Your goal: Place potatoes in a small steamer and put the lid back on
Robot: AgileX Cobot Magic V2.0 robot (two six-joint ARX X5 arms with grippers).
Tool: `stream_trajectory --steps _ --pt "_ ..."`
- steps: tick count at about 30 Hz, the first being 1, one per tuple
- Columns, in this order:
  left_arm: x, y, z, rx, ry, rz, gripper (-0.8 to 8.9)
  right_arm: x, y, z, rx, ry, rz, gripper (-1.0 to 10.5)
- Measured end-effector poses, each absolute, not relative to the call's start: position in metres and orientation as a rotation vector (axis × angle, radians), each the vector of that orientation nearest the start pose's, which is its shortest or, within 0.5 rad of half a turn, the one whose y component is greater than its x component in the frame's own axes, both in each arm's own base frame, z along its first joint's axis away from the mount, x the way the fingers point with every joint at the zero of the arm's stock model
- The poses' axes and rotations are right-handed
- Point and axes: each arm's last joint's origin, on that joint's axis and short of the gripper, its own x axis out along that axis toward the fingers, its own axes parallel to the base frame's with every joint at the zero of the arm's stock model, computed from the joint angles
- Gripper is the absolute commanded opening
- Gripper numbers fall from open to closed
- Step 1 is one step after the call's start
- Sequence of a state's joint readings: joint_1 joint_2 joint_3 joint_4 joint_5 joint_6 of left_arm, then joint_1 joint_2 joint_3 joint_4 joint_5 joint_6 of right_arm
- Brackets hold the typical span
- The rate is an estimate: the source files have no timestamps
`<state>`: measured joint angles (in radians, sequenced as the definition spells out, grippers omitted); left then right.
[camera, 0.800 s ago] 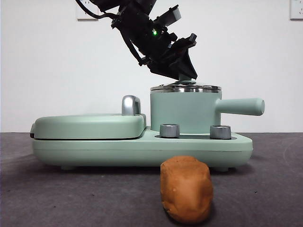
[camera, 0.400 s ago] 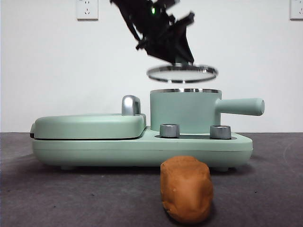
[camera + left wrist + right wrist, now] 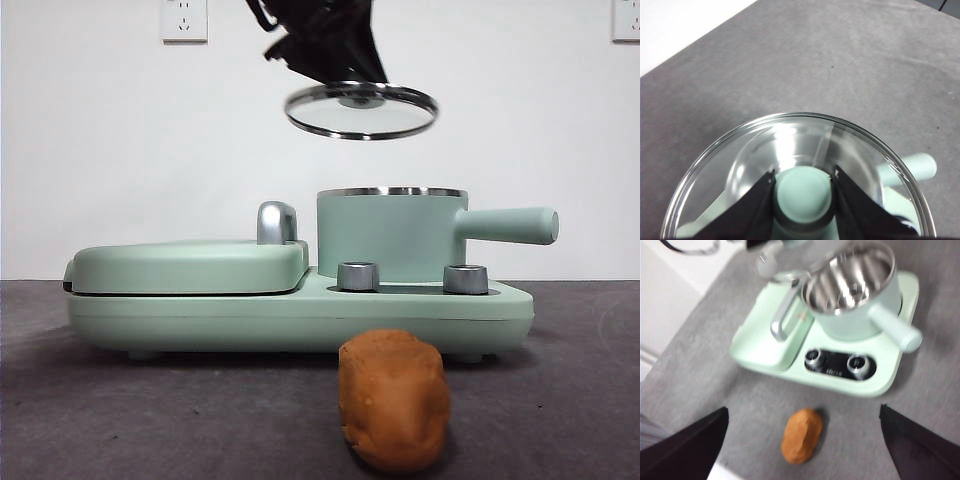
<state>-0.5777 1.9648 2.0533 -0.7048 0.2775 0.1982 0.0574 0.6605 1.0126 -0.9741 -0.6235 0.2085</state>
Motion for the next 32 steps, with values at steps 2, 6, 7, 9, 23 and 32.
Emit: stream_trajectory --steps 2,6,7,9,23,32 --pt "0.361 -0.236 0.379 0.274 0.552 -0.872 0.17 0.101 0.026 0.352 0.372 0.723 0.605 4.8" --pt "0.355 -0.218 0.395 0.274 0.542 -0.846 0.17 0.118 0.038 0.345 0.363 0.827 0.618 4.8" --pt "0.353 -0.214 0.399 0.274 0.533 -0.84 0.17 0.122 0.042 0.343 0.356 0.857 0.619 4.8" --pt "0.35 -0.206 0.407 0.272 0.519 -0.829 0.17 0.129 0.051 0.338 0.337 0.916 0.624 4.8" --pt "0.339 -0.151 0.438 0.242 0.494 -0.715 0.17 0.168 0.151 0.281 0.06 1.196 0.598 4.8" --pt "0.34 -0.13 0.441 0.229 0.523 -0.665 0.17 0.187 0.202 0.229 -0.024 1.311 0.597 4.8"
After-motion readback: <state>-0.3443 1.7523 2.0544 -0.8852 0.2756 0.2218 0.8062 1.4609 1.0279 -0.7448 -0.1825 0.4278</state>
